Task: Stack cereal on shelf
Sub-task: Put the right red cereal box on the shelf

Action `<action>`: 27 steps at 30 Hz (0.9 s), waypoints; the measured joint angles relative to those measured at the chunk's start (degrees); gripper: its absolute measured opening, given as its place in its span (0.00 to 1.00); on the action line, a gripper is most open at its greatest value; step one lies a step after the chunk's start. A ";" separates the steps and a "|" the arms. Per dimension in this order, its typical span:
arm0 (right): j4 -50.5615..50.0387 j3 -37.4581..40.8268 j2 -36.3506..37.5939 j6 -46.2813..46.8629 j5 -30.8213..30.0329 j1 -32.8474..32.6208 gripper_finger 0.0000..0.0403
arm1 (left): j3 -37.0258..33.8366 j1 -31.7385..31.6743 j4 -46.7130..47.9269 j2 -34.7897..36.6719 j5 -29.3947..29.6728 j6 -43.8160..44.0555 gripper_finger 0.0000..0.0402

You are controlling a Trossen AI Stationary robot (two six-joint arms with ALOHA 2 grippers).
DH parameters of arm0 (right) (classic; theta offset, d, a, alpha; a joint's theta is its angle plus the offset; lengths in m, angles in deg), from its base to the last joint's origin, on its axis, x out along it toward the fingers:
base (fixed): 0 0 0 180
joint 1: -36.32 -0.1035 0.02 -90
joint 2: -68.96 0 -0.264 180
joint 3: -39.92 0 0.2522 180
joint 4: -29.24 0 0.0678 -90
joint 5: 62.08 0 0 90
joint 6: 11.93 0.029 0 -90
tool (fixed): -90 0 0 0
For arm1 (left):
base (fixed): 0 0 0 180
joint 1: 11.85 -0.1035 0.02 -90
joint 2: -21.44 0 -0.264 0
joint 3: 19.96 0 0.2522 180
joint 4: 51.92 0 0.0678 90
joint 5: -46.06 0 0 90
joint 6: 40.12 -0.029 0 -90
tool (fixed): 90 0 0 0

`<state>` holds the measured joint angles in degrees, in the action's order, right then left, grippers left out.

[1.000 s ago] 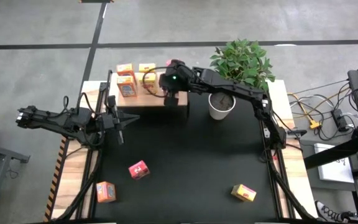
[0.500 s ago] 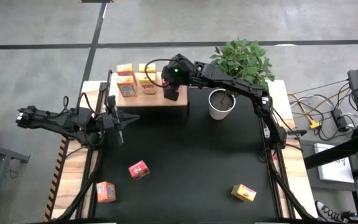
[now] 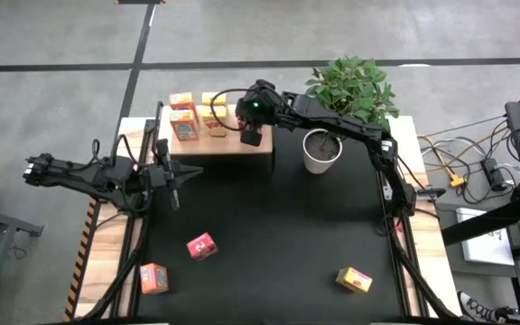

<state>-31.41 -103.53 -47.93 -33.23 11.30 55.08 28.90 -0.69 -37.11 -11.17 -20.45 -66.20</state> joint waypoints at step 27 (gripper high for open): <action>4.43 0.07 1.72 -2.29 -4.19 -0.20 0.03 | 0.00 0.00 -0.05 0.01 0.00 -0.46 0.00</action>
<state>-26.98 -103.46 -46.21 -35.52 7.11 54.88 28.90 -0.69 -37.16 -11.16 -20.45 -66.66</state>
